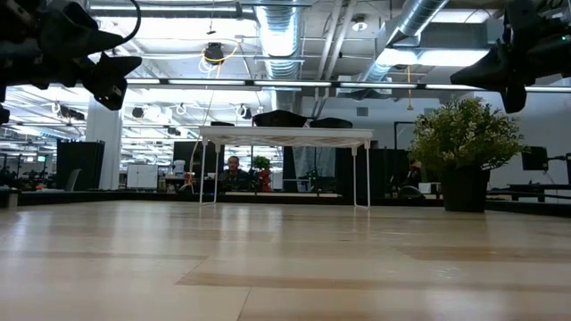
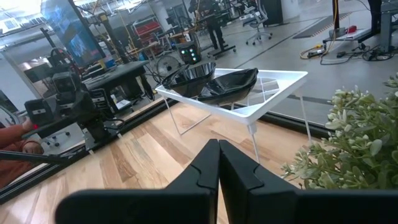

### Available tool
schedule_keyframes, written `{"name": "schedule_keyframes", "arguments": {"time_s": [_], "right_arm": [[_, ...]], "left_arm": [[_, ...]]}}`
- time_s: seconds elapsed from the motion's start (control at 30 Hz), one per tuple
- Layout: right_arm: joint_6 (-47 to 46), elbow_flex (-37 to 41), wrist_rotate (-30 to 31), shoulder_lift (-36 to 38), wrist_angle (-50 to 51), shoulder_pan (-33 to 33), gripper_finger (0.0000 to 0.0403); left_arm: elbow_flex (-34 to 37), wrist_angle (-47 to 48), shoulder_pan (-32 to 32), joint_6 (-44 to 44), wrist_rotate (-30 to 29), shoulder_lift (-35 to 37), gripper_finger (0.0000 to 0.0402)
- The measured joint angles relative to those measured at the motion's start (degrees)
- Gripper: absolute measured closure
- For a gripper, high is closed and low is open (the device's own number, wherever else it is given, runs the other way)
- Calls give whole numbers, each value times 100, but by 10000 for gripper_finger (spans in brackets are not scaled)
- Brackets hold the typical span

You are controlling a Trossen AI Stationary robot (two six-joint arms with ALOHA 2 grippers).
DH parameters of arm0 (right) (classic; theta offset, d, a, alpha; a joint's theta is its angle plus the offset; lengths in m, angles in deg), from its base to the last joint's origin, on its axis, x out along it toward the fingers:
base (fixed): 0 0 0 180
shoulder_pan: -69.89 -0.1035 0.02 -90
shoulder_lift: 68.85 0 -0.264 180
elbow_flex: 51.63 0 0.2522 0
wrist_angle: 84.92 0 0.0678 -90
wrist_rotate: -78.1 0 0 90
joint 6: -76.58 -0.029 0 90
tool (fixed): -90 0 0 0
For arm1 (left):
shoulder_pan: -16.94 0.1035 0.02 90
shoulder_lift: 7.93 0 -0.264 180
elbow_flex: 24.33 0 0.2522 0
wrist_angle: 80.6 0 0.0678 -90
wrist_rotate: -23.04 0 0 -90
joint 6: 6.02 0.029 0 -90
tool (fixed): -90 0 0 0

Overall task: Pick & Place Mini shaped plates
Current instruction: Return to Home Position

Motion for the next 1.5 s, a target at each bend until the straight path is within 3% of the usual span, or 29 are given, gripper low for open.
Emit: {"name": "schedule_keyframes", "arguments": {"time_s": [1.5], "right_arm": [[1, 0, -2, 0, 0, 0, 401]], "left_arm": [[-2, 72, 0, 1, 14, 97, 229]]}}
